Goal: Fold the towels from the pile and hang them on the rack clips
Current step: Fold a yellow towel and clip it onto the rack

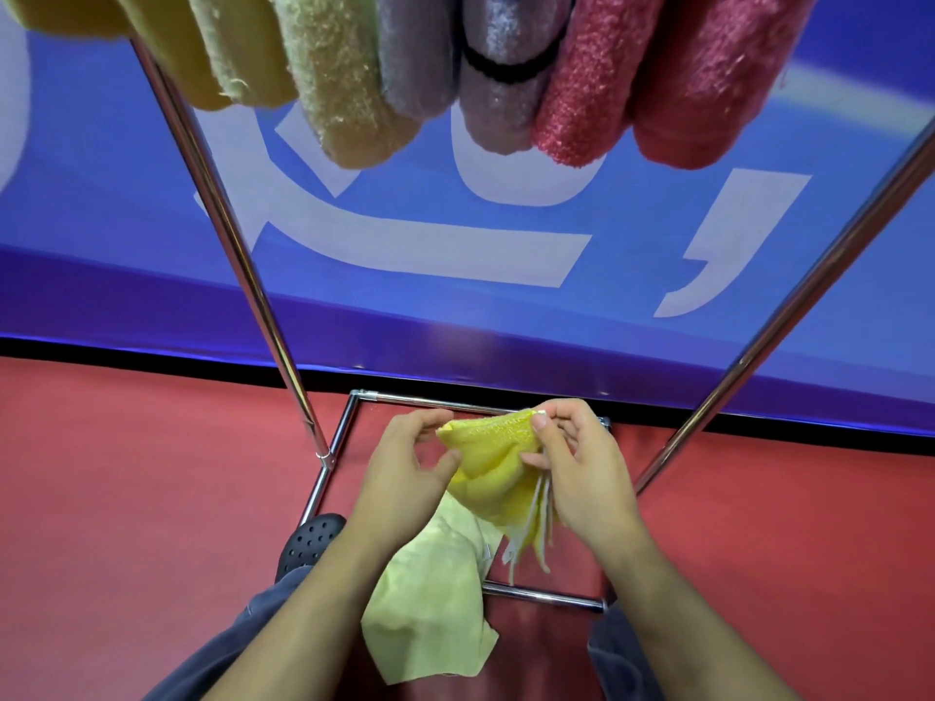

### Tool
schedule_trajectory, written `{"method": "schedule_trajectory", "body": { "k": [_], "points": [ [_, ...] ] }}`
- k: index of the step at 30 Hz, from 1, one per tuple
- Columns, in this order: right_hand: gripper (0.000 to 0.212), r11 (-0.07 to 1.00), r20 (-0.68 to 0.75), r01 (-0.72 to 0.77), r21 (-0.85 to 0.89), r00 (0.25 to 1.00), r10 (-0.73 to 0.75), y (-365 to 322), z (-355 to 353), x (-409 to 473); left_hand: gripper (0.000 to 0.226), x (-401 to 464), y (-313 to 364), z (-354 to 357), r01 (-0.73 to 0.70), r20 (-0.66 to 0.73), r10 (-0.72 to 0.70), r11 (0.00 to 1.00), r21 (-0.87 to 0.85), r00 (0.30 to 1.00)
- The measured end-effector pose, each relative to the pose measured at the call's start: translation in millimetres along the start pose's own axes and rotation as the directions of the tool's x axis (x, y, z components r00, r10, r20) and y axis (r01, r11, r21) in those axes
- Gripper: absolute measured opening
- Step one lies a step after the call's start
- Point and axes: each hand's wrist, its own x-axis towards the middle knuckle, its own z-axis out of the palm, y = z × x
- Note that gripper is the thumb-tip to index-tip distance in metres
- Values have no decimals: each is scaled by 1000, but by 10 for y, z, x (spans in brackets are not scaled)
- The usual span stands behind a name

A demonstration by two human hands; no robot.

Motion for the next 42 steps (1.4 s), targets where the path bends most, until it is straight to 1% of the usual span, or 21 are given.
{"method": "schedule_trajectory", "body": {
  "k": [3, 6, 8, 13, 17, 19, 20, 23, 25, 28, 30, 31, 33, 34, 36, 38, 40, 42],
  "points": [
    [9, 1000, -8, 30, 1, 1000, -30, -62, -49, -19, 46, -9, -103, -23, -121, 93, 107, 979, 164, 990],
    [8, 998, -28, 61, 7, 998, -61, -130, -107, -39, 47, -46, -112, -26, -198, 159, 164, 952, 233, 974],
    [8, 996, -15, 81, 38, 997, -81, -178, -139, -64, 43, -55, -103, -20, -203, 179, 161, 947, 248, 971],
    [9, 991, 77, 109, 77, 990, -115, -215, -201, -120, 31, -41, -93, -24, -149, 211, 100, 961, 231, 972],
    [10, 985, 50, 133, 114, 989, -140, -205, -247, -87, 24, -41, -111, -33, -135, 300, 50, 953, 270, 953],
    [11, 985, 37, 135, 111, 990, -140, -193, -271, -65, 18, -48, -137, -53, -144, 352, 27, 940, 310, 935],
    [10, 987, 29, 127, 97, 991, -130, -176, -285, -49, 18, -47, -153, -70, -138, 356, 11, 933, 333, 934],
    [8, 997, -30, 79, 3, 996, -79, -110, -337, -2, 37, -23, -156, -142, -110, 285, -15, 902, 418, 958],
    [9, 998, -84, 39, -38, 996, -43, -64, -366, 27, 44, -17, -91, -184, -136, 228, 29, 874, 467, 973],
    [10, 998, -133, -15, -63, 991, 6, -12, -391, 58, 41, -46, 50, -210, -170, 150, 104, 819, 548, 983],
    [10, 997, -160, -29, -77, 987, 17, 0, -394, 64, 37, -59, 101, -194, -199, 116, 162, 799, 568, 980],
    [10, 995, -168, -32, -90, 986, 16, -4, -393, 62, 36, -61, 108, -183, -212, 100, 189, 805, 555, 977],
    [10, 995, -173, -37, -89, 985, 21, -8, -388, 61, 32, -63, 114, -170, -229, 53, 232, 849, 476, 971],
    [10, 996, -174, -40, -77, 984, 27, -4, -386, 63, 27, -57, 110, -161, -239, 31, 248, 882, 405, 968],
    [9, 998, -178, -45, -46, 983, 36, -4, -392, 71, 14, -61, 136, -138, -260, -17, 269, 945, 196, 963],
    [9, 998, -182, -54, -16, 982, 50, 0, -400, 84, 7, -76, 177, -127, -208, -61, 205, 978, -34, 977],
    [9, 998, -179, -62, 0, 982, 61, 19, -400, 93, 16, -84, 213, -128, -121, -57, 111, 973, -197, 992],
    [9, 998, -175, -67, 12, 982, 68, 35, -394, 101, 28, -91, 244, -125, -72, -15, 71, 956, -283, 997]
  ]
}}
